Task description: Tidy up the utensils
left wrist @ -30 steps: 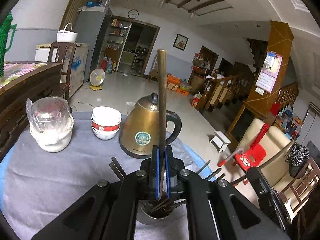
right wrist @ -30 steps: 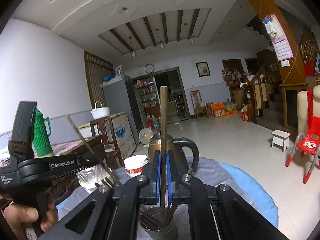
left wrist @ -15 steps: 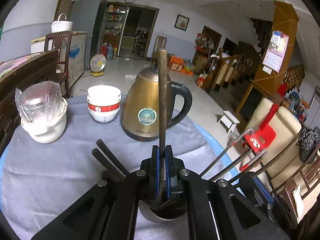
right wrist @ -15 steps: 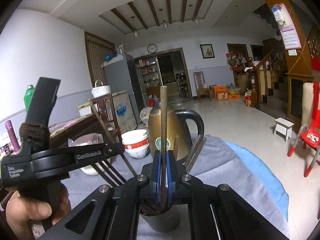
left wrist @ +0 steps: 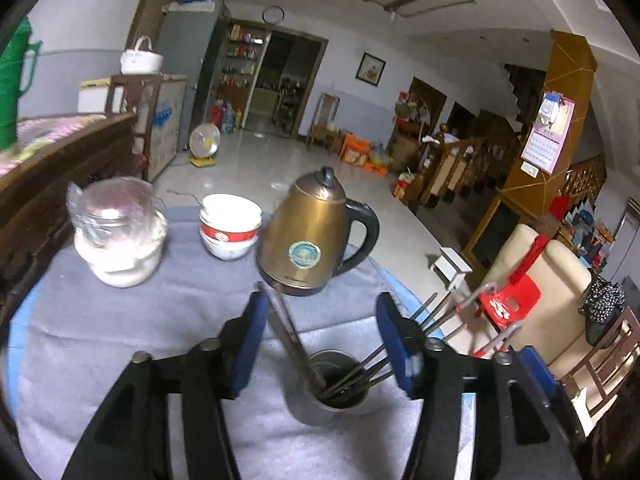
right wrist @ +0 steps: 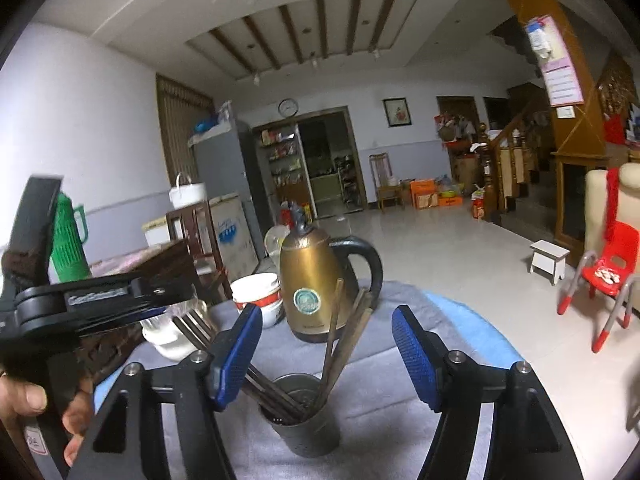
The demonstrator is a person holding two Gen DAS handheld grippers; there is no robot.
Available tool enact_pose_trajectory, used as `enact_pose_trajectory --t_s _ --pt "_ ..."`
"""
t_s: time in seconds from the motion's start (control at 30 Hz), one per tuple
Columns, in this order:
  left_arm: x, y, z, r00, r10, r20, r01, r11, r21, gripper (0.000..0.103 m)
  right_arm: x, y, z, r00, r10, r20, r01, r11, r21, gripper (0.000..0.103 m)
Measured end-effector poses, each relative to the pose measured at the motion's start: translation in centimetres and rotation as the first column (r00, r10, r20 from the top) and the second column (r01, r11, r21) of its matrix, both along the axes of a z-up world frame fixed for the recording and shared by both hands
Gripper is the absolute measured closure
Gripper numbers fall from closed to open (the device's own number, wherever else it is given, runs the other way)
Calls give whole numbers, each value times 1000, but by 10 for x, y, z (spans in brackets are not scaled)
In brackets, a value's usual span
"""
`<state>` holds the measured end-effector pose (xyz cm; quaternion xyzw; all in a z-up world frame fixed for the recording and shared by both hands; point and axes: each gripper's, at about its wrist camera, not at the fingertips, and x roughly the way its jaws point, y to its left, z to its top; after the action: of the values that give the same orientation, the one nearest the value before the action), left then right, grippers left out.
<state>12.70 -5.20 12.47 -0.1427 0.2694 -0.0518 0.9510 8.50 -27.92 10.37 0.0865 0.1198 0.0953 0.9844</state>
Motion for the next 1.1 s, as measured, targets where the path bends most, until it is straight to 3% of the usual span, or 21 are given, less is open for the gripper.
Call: enact_pose_trajectory --t_s 0.13,0.3,0.47,0.6,0.67,0.77,0.93,1.1 --pt "-24 7 -7 1000 29 -6 -28 999 46 27 -29 0 -1 1000 31 -4 -31 999 6 31" --pt "-39 2 -33 996 14 -84 -4 993 115 27 -49 22 -21 990 106 -89 -111 992 -57 31" --pt "-51 0 -45 990 20 -137 -1 990 142 26 -54 30 -38 981 112 -158 -129 987 -99 31" --pt "-59 -5 -48 988 34 -148 -5 982 189 25 -55 32 -43 972 102 -210 -132 982 -133 28" --pt "-60 -9 -49 986 33 -166 2 978 207 24 -54 35 -44 968 101 -230 -137 979 -148 21" --pt "-66 -7 -49 987 35 -156 1 975 221 24 -53 37 -45 962 96 -255 -142 975 -170 15" --pt "-70 -4 -48 990 35 -140 -4 977 215 14 -52 39 -45 959 87 -268 -141 972 -186 4" --pt "-74 -2 -45 994 44 -104 -20 975 219 5 -52 38 -38 963 75 -259 -129 971 -200 3"
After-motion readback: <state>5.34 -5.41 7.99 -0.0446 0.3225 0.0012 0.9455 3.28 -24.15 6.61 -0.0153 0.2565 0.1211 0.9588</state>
